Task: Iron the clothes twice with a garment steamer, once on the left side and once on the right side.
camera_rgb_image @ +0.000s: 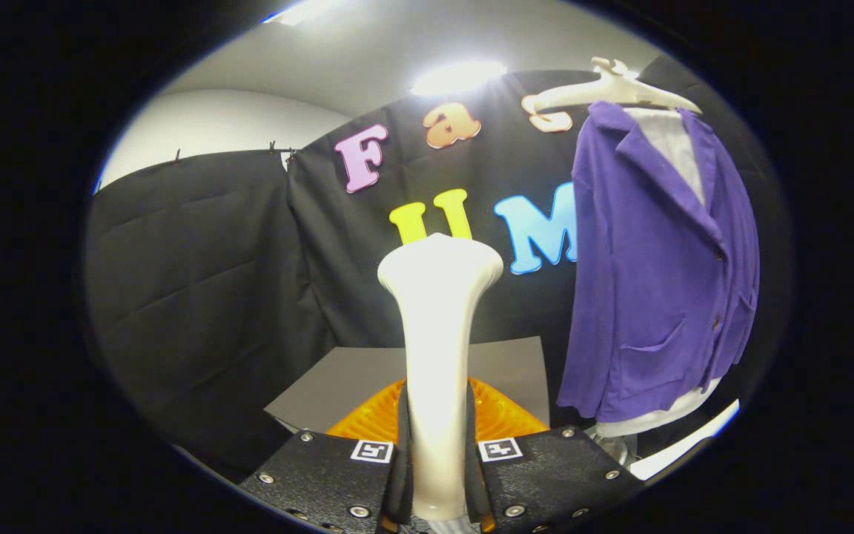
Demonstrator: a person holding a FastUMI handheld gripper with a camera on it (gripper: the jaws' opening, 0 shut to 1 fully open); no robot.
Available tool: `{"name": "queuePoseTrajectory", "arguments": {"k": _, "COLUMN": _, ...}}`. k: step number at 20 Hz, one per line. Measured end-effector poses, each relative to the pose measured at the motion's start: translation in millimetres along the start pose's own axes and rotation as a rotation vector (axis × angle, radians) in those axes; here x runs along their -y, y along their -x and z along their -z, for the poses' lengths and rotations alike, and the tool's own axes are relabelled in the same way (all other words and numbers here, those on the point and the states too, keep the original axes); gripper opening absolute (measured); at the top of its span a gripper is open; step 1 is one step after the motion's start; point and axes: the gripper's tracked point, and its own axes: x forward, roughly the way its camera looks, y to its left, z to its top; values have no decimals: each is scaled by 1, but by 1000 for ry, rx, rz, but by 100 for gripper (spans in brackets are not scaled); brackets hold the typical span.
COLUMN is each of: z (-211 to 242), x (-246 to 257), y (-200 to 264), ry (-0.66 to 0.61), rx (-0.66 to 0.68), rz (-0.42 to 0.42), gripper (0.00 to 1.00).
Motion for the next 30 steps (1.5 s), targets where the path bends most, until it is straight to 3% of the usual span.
{"name": "queuePoseTrajectory", "arguments": {"k": 7, "z": 22, "x": 20, "y": 112, "ry": 51, "rx": 164, "rz": 122, "gripper": 28}}
{"name": "queuePoseTrajectory", "arguments": {"k": 13, "z": 24, "x": 52, "y": 141, "ry": 7, "rx": 195, "rz": 169, "gripper": 28}}
{"name": "queuePoseTrajectory", "arguments": {"k": 21, "z": -43, "x": 102, "y": 109, "ry": 31, "rx": 274, "rz": 203, "gripper": 27}}
{"name": "queuePoseTrajectory", "arguments": {"k": 30, "z": -121, "x": 172, "y": 25, "ry": 37, "rx": 349, "rz": 252, "gripper": 29}}
